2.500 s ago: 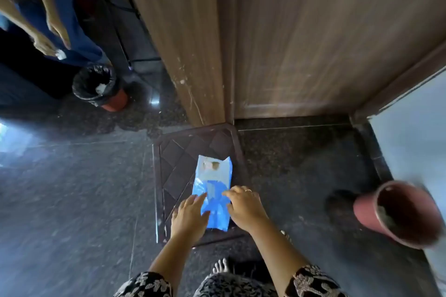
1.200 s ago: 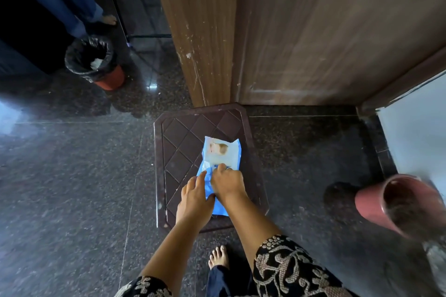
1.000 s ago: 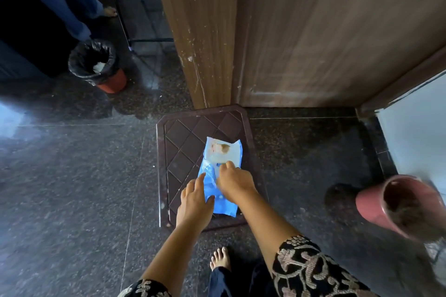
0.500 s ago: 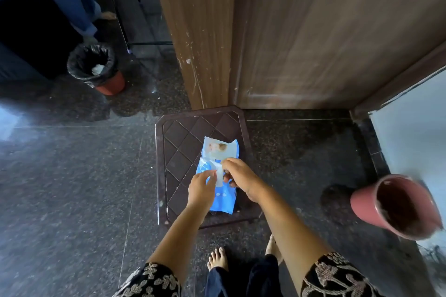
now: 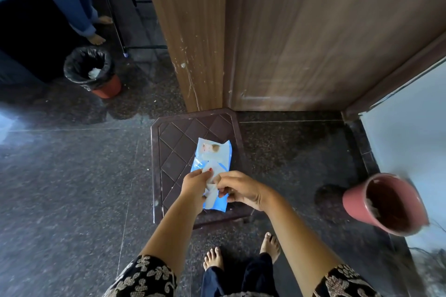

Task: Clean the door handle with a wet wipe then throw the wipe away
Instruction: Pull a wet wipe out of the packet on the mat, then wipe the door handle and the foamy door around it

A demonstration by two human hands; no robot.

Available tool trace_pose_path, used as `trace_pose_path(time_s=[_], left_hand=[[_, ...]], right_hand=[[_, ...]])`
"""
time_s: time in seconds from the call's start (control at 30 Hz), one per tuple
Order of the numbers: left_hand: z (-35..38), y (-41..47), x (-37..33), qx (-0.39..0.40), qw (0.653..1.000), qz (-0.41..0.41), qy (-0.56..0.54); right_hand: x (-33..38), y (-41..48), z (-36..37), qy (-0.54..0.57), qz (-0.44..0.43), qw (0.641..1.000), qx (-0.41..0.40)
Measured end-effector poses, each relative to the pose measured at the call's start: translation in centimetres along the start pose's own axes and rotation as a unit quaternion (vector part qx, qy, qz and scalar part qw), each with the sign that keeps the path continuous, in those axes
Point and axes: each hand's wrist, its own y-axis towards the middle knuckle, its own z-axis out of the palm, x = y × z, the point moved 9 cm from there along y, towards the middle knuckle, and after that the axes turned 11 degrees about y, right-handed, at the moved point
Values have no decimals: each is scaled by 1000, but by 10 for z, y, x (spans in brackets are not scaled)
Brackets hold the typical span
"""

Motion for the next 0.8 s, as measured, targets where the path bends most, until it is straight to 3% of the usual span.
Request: trace_pose_path(time_s=[0.07, 0.17, 0.37, 0.6, 0.8], left_hand=[[7, -9, -4, 33, 997, 8, -63], [17, -23, -13, 61, 996, 22, -55], [48, -52, -45, 113, 990, 78, -32], [74, -74, -84, 32, 988, 147, 42], [119, -99, -115, 37, 989, 130, -53]], right_hand=[[6, -7, -22, -2, -40, 996, -76], [10, -18, -51, 43, -67, 983, -168], [25, -38, -51, 135, -79, 976, -149], [59, -87, -88, 156, -175, 942, -241], [78, -135, -141, 277, -245, 886, -281]])
